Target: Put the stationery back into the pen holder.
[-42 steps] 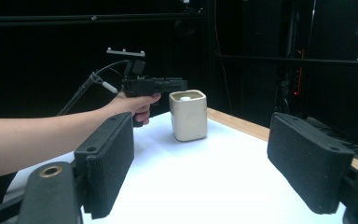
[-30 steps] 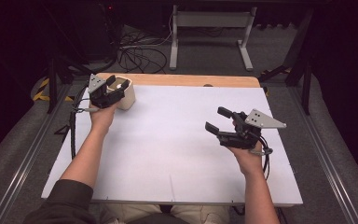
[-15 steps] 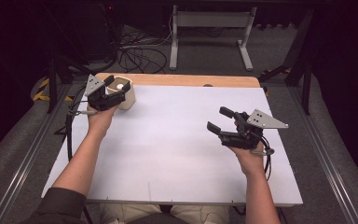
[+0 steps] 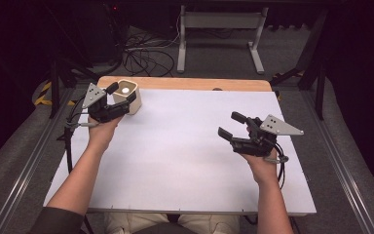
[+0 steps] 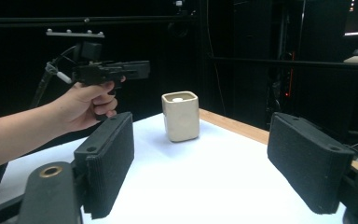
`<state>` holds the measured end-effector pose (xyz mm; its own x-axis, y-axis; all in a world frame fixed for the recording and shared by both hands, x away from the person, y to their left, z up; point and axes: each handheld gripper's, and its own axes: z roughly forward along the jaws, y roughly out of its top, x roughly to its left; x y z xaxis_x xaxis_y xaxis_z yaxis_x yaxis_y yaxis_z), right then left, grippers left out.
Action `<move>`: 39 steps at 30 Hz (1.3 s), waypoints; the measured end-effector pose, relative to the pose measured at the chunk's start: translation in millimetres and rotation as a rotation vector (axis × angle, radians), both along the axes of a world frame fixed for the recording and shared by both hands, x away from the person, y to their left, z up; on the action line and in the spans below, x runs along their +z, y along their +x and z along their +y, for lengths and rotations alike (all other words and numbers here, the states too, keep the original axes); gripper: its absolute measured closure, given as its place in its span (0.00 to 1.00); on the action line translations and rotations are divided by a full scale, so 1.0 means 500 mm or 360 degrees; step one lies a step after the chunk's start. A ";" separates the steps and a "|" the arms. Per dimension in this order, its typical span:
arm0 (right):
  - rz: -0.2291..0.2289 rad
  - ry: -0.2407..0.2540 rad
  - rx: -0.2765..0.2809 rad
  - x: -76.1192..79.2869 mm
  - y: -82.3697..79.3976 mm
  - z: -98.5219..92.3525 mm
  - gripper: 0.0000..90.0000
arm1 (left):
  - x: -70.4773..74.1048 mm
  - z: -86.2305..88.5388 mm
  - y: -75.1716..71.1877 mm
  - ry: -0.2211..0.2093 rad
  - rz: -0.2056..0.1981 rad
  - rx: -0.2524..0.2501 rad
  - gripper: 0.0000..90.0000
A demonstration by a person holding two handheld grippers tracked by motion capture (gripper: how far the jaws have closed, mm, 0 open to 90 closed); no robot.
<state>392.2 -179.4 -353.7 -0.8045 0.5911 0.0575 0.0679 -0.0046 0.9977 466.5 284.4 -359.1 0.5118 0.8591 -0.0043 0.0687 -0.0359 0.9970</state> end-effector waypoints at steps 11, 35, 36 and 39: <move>0.0002 0.0023 -0.0013 0.000 -0.002 -0.012 0.26 | 0.015 -0.006 -0.043 0.0044 -0.0017 -0.0089 0.19; 0.0011 0.0015 -0.0046 -0.004 -0.005 -0.026 0.26 | 0.019 -0.010 -0.138 0.0045 -0.0055 -0.0232 0.14; 0.0010 0.0016 -0.0048 -0.004 -0.005 -0.026 0.26 | 0.019 -0.009 -0.143 0.0040 -0.0061 -0.0241 0.14; 0.0013 0.0018 -0.0054 -0.005 -0.005 -0.029 0.26 | 0.017 -0.008 -0.155 0.0033 -0.0071 -0.0254 0.14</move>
<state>389.6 -193.8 -356.0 -0.7833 0.6176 0.0707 0.0757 -0.0181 0.9970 388.9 280.3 -350.6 0.6412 0.7664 0.0385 0.0159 -0.0634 0.9979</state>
